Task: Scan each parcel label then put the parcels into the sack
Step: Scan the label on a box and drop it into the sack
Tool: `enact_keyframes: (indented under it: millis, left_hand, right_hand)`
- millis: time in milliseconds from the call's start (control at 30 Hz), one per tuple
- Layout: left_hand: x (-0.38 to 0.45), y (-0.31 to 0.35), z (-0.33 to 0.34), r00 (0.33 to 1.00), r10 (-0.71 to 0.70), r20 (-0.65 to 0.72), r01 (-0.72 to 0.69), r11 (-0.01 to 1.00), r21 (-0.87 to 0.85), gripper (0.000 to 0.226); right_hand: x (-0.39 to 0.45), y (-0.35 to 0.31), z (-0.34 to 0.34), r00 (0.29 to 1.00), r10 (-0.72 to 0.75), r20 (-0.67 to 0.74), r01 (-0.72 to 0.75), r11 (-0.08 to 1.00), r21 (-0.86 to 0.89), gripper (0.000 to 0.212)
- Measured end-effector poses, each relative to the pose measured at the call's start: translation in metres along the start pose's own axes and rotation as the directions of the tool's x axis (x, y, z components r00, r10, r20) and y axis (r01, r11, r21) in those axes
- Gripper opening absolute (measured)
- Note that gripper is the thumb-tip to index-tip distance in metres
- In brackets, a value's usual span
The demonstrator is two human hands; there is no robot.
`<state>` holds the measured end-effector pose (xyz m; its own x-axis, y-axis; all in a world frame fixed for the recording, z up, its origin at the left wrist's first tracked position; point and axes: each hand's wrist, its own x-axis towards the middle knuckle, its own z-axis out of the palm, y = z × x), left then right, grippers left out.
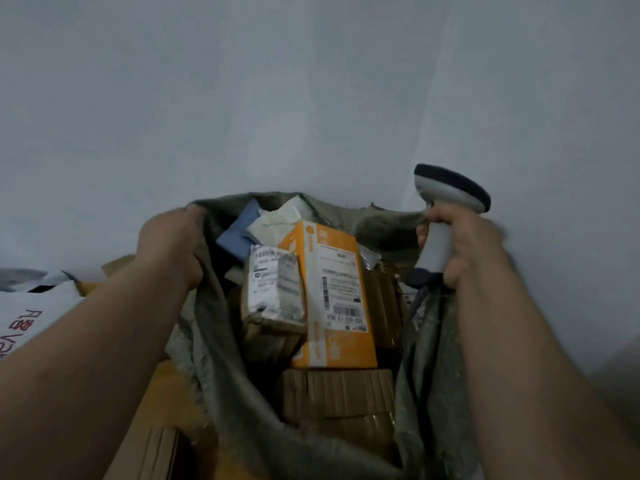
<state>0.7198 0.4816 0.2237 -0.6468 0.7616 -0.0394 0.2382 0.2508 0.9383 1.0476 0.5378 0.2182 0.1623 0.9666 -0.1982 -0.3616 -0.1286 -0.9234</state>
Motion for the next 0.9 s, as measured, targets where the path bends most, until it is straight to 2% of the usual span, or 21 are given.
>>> enact_keyframes:
  millis: [67, 100, 167, 200, 267, 367, 433, 467, 533, 600, 667, 800, 900]
  left_hand:
    - [-0.009, 0.030, -0.006, 0.997, 0.083, -0.002, -0.083, 0.994, -0.074, 0.067]
    - [-0.017, 0.045, -0.007, 0.993, 0.094, -0.066, -0.104, 0.980, -0.168, 0.066]
    - [-0.027, 0.074, -0.011, 0.990, 0.140, -0.015, -0.131, 0.878, -0.460, 0.049]
    - [-0.033, 0.086, -0.011, 0.984, 0.180, 0.006, -0.147, 0.824, -0.548, 0.038]
    - [-0.042, 0.109, -0.015, 0.976, 0.210, -0.063, -0.202, 0.749, -0.632, 0.022]
    - [-0.040, 0.108, -0.024, 0.943, 0.292, -0.159, -0.330, 0.760, -0.561, 0.027]
    - [-0.027, 0.083, -0.019, 0.942, 0.294, -0.163, -0.336, 0.825, -0.455, 0.031]
    - [-0.021, 0.062, -0.012, 0.949, 0.286, -0.131, -0.315, 0.872, -0.376, 0.029]
    - [-0.018, 0.021, 0.005, 0.986, 0.153, 0.070, -0.124, 0.940, -0.317, 0.024]
    - [-0.019, -0.010, 0.016, 0.977, 0.037, 0.210, 0.023, 0.961, -0.275, 0.023]
    - [-0.014, -0.023, 0.014, 0.982, 0.015, 0.190, 0.027, 0.976, -0.215, 0.024]
    - [-0.009, 0.015, 0.005, 0.988, 0.112, 0.103, -0.053, 0.887, -0.459, 0.025]
    - [-0.017, 0.072, 0.004, 0.957, 0.285, 0.049, -0.203, 0.783, -0.588, 0.026]
  right_hand:
    - [-0.010, -0.022, 0.018, 0.995, -0.103, 0.009, 0.103, 0.995, 0.011, 0.023]
    - [-0.016, -0.033, 0.026, 0.989, -0.149, 0.011, 0.149, 0.989, 0.013, 0.024]
    - [-0.030, -0.056, 0.041, 0.968, -0.250, 0.008, 0.250, 0.968, 0.011, 0.023]
    - [-0.038, -0.068, 0.048, 0.950, -0.311, 0.000, 0.311, 0.950, 0.016, 0.020]
    - [-0.052, -0.091, 0.059, 0.896, -0.442, -0.028, 0.443, 0.895, 0.052, 0.015]
    - [-0.065, -0.114, 0.057, 0.815, -0.572, -0.095, 0.579, 0.810, 0.091, 0.015]
    - [-0.065, -0.112, 0.049, 0.822, -0.559, -0.113, 0.569, 0.816, 0.103, 0.013]
    - [-0.063, -0.106, 0.046, 0.843, -0.527, -0.105, 0.536, 0.838, 0.097, 0.012]
    - [-0.060, -0.088, 0.042, 0.884, -0.461, -0.082, 0.466, 0.883, 0.058, 0.009]
    - [-0.056, -0.072, 0.039, 0.901, -0.426, -0.076, 0.428, 0.904, 0.001, 0.009]
    - [-0.054, -0.068, 0.040, 0.898, -0.433, -0.077, 0.431, 0.902, -0.043, 0.011]
    - [-0.059, -0.083, 0.053, 0.846, -0.526, -0.082, 0.524, 0.850, -0.046, 0.013]
    - [-0.072, -0.101, 0.072, 0.743, -0.667, -0.065, 0.666, 0.745, -0.035, 0.014]
